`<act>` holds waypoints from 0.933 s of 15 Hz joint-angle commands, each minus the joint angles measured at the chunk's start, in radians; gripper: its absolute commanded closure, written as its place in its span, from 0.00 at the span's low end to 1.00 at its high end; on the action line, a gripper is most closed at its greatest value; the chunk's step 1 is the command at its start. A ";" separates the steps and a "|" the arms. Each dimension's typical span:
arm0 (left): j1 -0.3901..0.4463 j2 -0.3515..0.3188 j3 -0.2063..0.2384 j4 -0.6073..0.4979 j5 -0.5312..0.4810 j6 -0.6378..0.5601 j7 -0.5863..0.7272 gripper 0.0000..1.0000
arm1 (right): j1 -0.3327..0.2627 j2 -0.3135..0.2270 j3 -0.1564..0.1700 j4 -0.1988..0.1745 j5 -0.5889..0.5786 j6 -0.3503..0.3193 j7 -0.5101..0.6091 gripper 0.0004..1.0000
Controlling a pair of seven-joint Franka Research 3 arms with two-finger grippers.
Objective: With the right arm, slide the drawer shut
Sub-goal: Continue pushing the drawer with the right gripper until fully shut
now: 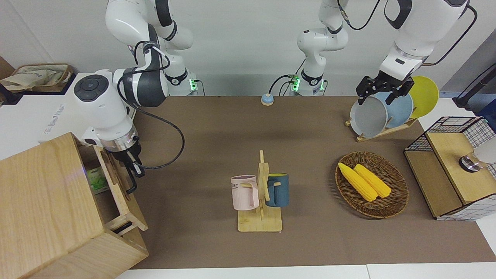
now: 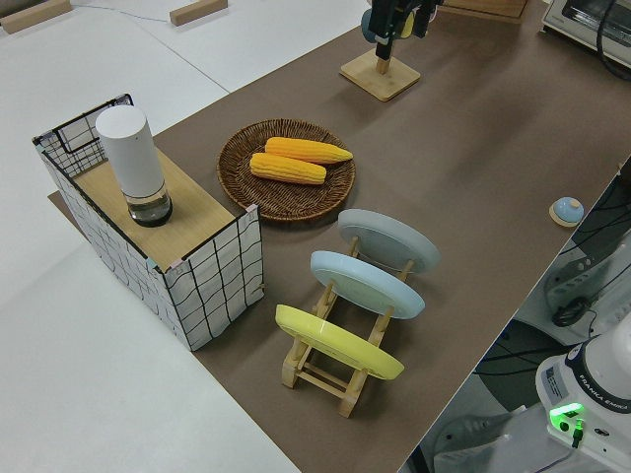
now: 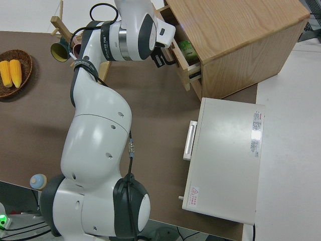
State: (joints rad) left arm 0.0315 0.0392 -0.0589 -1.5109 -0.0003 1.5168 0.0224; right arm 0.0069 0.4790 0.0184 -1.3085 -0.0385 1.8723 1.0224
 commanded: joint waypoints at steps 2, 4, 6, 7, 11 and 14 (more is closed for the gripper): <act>0.005 0.011 -0.007 0.024 0.017 -0.020 0.010 0.01 | -0.042 0.029 0.008 0.029 0.008 0.033 -0.057 1.00; 0.005 0.011 -0.007 0.024 0.017 -0.020 0.010 0.01 | -0.051 0.027 0.008 0.031 0.008 0.034 -0.073 1.00; 0.005 0.011 -0.007 0.026 0.017 -0.020 0.010 0.01 | -0.058 0.029 0.008 0.035 0.008 0.034 -0.082 1.00; 0.005 0.011 -0.007 0.024 0.017 -0.020 0.010 0.01 | -0.059 0.027 0.006 0.035 0.006 0.036 -0.084 1.00; 0.005 0.011 -0.007 0.024 0.017 -0.020 0.010 0.01 | -0.079 0.027 0.012 0.035 0.006 0.048 -0.085 1.00; 0.005 0.011 -0.007 0.026 0.017 -0.020 0.010 0.01 | -0.087 0.027 0.015 0.035 0.006 0.050 -0.099 1.00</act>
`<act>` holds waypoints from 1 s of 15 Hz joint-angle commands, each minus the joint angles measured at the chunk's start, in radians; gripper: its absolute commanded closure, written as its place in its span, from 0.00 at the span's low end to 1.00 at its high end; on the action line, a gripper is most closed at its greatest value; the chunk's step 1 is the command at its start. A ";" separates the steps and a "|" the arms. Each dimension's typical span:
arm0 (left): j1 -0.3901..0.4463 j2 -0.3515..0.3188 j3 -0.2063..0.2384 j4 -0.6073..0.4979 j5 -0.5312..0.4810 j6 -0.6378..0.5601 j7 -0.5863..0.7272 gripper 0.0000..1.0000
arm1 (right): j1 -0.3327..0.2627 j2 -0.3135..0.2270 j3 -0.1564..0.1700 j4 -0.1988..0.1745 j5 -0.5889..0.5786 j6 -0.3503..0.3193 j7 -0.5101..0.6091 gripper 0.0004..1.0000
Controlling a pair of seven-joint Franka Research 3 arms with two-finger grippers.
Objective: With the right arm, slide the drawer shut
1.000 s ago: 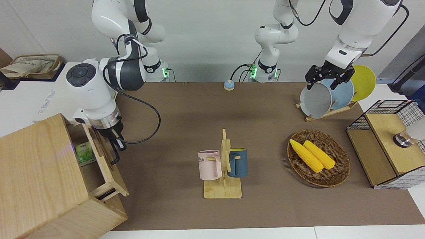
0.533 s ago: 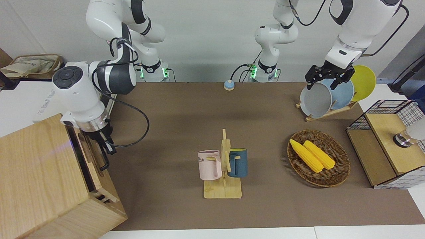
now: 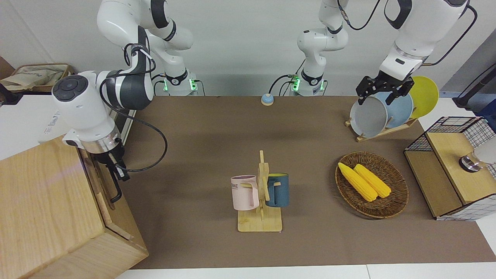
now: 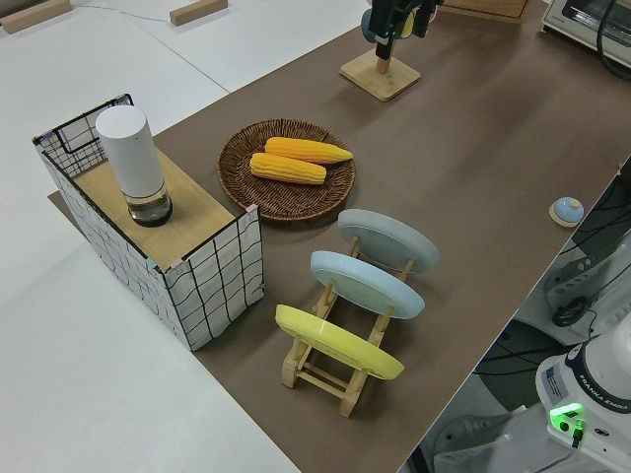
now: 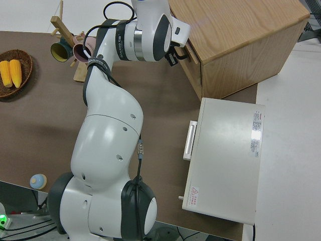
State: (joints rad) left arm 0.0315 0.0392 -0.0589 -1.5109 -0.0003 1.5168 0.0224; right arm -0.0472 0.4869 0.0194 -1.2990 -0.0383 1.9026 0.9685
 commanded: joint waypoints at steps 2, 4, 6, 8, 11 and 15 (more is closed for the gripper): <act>0.005 0.011 -0.007 0.026 0.017 -0.020 0.010 0.01 | -0.045 0.019 0.016 0.026 0.008 0.019 -0.045 1.00; 0.005 0.011 -0.007 0.026 0.017 -0.020 0.010 0.01 | -0.046 0.018 0.016 0.026 0.008 0.019 -0.045 1.00; 0.005 0.011 -0.007 0.026 0.017 -0.020 0.010 0.01 | -0.043 0.018 0.016 0.026 0.008 0.019 -0.045 1.00; 0.005 0.011 -0.007 0.026 0.017 -0.020 0.010 0.01 | -0.033 0.018 0.017 0.026 0.009 0.018 -0.043 1.00; 0.005 0.011 -0.007 0.026 0.017 -0.020 0.010 0.01 | -0.025 0.013 0.046 0.020 0.002 0.015 -0.048 1.00; 0.005 0.011 -0.007 0.024 0.017 -0.020 0.010 0.01 | 0.015 -0.031 0.079 0.000 0.000 -0.005 -0.051 1.00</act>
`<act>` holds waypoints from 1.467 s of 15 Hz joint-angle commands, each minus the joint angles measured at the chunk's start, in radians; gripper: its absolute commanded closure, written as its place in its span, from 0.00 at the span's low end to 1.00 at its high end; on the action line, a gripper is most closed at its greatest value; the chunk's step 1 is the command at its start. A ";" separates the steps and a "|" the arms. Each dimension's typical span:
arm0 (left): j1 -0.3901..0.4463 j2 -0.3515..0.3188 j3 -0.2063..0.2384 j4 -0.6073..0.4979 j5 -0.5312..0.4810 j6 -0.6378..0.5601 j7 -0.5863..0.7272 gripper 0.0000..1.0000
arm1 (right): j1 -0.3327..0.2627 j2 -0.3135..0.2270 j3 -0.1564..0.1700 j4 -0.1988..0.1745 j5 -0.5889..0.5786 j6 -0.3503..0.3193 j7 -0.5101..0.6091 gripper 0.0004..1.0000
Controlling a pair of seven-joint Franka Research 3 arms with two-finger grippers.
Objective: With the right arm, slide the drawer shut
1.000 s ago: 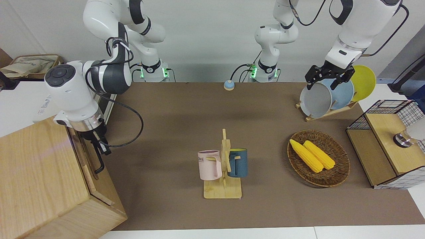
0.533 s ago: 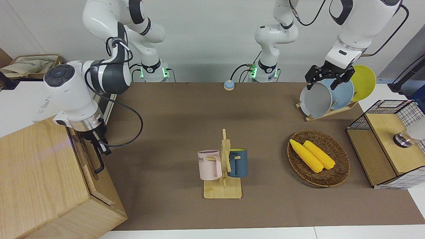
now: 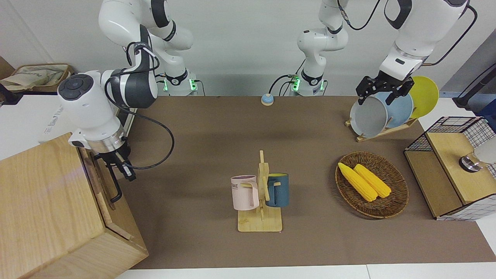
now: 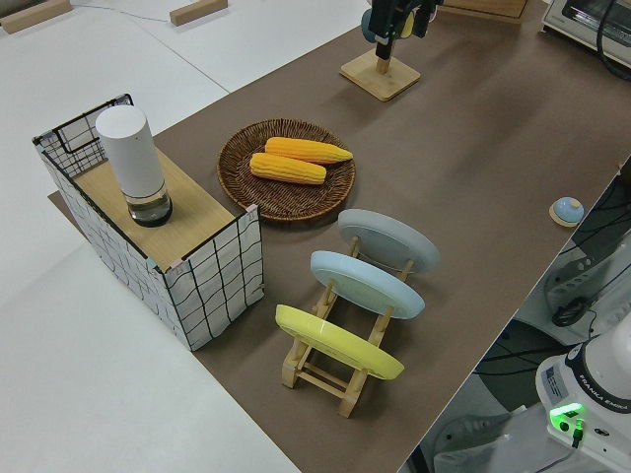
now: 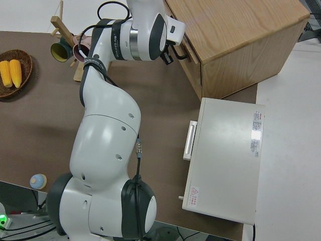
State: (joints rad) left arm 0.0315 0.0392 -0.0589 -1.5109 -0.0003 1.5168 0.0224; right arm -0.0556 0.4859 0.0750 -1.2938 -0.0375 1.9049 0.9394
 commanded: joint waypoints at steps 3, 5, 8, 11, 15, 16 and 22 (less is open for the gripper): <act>0.005 0.011 -0.007 0.026 0.017 -0.020 0.010 0.01 | 0.075 -0.088 0.023 -0.048 0.004 -0.026 -0.051 1.00; 0.005 0.011 -0.007 0.024 0.017 -0.020 0.010 0.01 | 0.123 -0.140 0.023 -0.088 0.007 -0.067 -0.088 1.00; 0.005 0.011 -0.007 0.026 0.017 -0.020 0.010 0.01 | 0.175 -0.230 0.023 -0.147 -0.005 -0.147 -0.160 1.00; 0.005 0.011 -0.007 0.024 0.017 -0.020 0.008 0.01 | 0.177 -0.286 0.023 -0.157 -0.005 -0.223 -0.232 1.00; 0.005 0.013 -0.007 0.026 0.017 -0.020 0.010 0.01 | 0.165 -0.407 0.023 -0.257 -0.007 -0.268 -0.391 1.00; 0.005 0.011 -0.007 0.024 0.017 -0.020 0.010 0.01 | 0.160 -0.435 0.022 -0.278 -0.007 -0.270 -0.433 1.00; 0.005 0.011 -0.007 0.024 0.017 -0.020 0.010 0.01 | 0.106 -0.497 0.014 -0.291 -0.004 -0.325 -0.675 1.00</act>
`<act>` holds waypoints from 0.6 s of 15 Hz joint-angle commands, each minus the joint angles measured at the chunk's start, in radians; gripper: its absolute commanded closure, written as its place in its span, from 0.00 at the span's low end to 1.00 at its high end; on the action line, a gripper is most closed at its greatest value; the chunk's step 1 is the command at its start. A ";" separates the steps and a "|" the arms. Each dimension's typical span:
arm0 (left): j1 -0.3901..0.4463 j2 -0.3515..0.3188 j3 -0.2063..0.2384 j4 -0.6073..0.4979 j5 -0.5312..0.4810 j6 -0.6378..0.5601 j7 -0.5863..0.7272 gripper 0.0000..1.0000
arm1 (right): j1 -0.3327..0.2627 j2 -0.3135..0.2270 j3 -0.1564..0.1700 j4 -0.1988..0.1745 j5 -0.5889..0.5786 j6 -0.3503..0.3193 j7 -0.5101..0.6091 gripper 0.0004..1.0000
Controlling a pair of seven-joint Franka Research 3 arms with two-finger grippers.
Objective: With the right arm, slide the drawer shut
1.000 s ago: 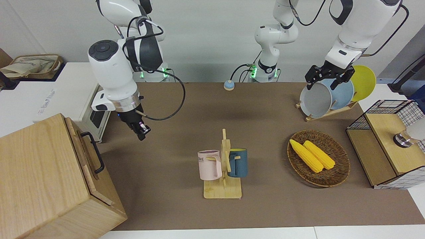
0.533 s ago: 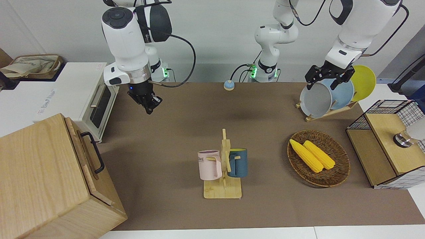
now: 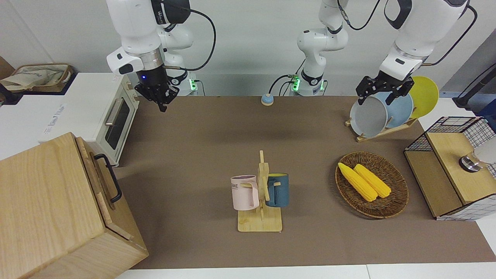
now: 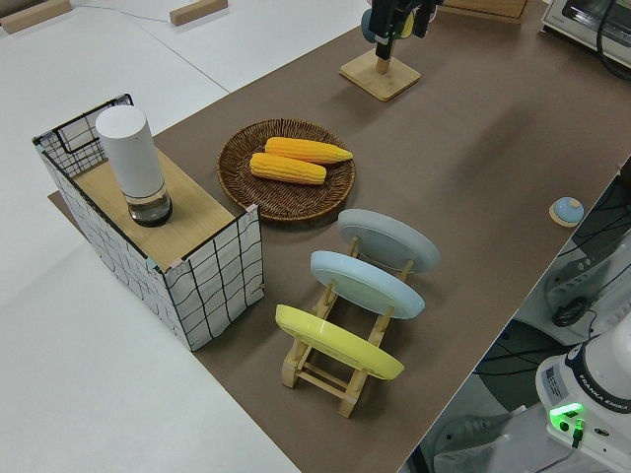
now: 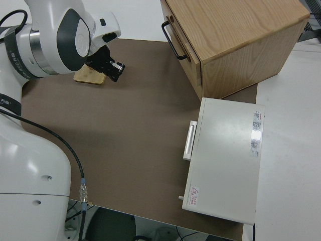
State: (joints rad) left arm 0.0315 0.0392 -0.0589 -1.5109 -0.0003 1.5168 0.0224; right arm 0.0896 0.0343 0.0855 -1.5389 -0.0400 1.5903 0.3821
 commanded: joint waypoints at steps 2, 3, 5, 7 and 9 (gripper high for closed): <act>0.005 0.011 -0.007 0.026 0.017 -0.020 0.010 0.01 | -0.054 -0.047 0.002 -0.044 -0.001 -0.015 -0.187 1.00; 0.005 0.011 -0.007 0.026 0.017 -0.020 0.010 0.01 | -0.062 -0.047 0.002 -0.044 -0.001 -0.019 -0.221 1.00; 0.005 0.011 -0.007 0.026 0.017 -0.020 0.010 0.01 | -0.064 -0.037 0.002 -0.035 0.000 -0.013 -0.230 0.73; 0.005 0.011 -0.007 0.026 0.017 -0.020 0.010 0.01 | -0.065 -0.028 0.002 -0.033 0.009 0.008 -0.227 0.30; 0.005 0.011 -0.007 0.026 0.017 -0.020 0.010 0.01 | -0.065 -0.013 0.002 -0.026 0.015 0.016 -0.236 0.02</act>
State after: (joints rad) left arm 0.0315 0.0392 -0.0589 -1.5109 -0.0003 1.5168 0.0224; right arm 0.0387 0.0133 0.0801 -1.5563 -0.0393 1.5798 0.1793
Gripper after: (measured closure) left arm 0.004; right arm 0.515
